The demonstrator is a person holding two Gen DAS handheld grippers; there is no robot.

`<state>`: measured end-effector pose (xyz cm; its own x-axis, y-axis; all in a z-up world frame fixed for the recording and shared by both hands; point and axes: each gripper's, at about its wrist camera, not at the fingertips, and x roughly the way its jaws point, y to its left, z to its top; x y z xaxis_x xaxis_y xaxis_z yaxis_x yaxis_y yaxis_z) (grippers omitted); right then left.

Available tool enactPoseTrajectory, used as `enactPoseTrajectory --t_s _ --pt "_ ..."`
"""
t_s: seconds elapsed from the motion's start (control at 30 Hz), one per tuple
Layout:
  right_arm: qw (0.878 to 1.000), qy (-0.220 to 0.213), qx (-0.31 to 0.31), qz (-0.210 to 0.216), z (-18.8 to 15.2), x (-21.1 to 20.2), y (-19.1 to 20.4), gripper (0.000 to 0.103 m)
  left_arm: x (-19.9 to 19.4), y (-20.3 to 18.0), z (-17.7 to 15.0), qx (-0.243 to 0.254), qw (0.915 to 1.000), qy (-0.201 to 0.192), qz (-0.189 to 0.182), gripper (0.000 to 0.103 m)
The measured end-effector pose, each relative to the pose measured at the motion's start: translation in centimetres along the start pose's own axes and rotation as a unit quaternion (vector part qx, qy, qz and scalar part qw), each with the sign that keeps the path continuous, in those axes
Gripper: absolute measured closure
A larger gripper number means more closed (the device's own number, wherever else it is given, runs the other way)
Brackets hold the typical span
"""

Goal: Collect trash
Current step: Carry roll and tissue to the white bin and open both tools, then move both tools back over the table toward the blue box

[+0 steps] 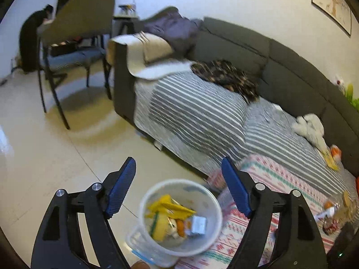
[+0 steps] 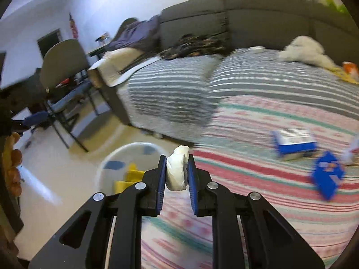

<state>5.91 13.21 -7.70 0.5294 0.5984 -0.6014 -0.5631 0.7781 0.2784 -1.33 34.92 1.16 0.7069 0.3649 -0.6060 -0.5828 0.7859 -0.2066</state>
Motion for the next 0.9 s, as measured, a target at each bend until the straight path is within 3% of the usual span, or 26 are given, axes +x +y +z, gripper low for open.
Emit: enactPoseTrajectory --t_s 0.2,0.37,0.53,0.7,0.9 --pt "0.999 0.014 -0.026 0.025 0.4 4.2 5.7 0.076 -0.9 2.9 1.3 -0.019 0.9993 -0.021 0.023 0.028" --pt "1.0 0.009 -0.018 0.001 1.2 5.3 7.3 0.007 -0.7 4.0 2.0 -0.028 0.9984 -0.027 0.042 0.028" --pt "0.998 0.002 0.002 -0.061 2.8 4.2 5.9 0.006 -0.9 3.0 1.7 -0.015 0.9974 -0.037 0.06 0.007" --pt "0.991 -0.029 0.013 -0.13 4.0 1.3 3.2 0.006 -1.1 0.8 0.7 0.015 0.996 -0.045 0.075 0.007" --pt "0.98 -0.05 0.024 -0.191 4.1 -2.0 -1.1 0.006 -0.8 -4.6 -1.2 0.078 0.9952 -0.033 0.049 0.007"
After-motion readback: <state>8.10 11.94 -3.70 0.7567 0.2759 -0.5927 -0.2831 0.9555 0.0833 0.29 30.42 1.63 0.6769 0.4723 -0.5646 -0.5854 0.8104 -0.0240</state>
